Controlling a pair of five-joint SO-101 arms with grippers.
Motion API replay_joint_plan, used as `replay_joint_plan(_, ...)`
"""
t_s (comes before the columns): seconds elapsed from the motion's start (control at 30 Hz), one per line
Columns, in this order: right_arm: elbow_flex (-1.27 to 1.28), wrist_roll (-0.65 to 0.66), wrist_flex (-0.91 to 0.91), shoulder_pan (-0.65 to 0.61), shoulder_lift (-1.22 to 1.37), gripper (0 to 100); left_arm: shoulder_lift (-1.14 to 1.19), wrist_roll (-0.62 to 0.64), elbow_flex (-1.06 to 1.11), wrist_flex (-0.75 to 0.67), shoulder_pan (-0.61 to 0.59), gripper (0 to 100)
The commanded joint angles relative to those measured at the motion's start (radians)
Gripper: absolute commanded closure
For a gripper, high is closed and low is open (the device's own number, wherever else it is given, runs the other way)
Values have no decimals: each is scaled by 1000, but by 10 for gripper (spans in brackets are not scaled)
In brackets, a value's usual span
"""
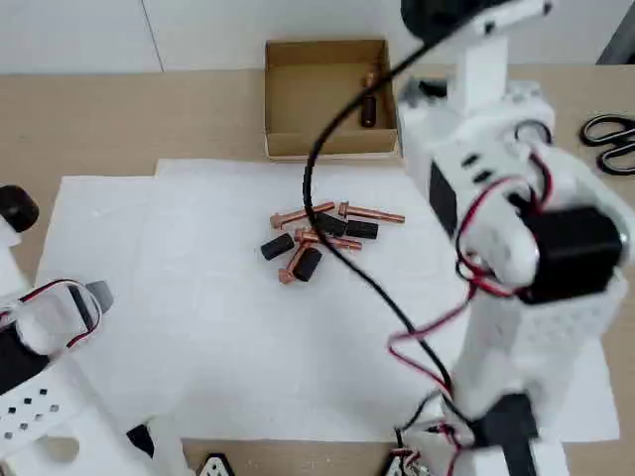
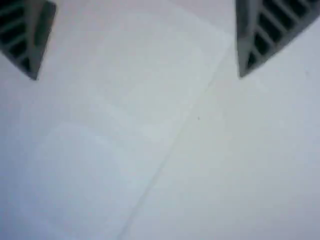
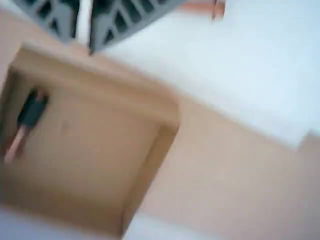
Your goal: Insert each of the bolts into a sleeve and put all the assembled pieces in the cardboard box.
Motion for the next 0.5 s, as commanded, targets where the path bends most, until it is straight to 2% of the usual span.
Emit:
replay_joint_plan(0.0, 351, 0, -15, 7, -246, 983, -11, 6, -39, 5, 5, 754)
replay_joint_plan(0.27, 864, 0, -145, 5, -651, 984, -11, 6, -38, 3, 25, 754)
replay_joint_plan(0.47, 1352, 6, -444, 2, -825, 984, -11, 5, -24, -5, 126, 754)
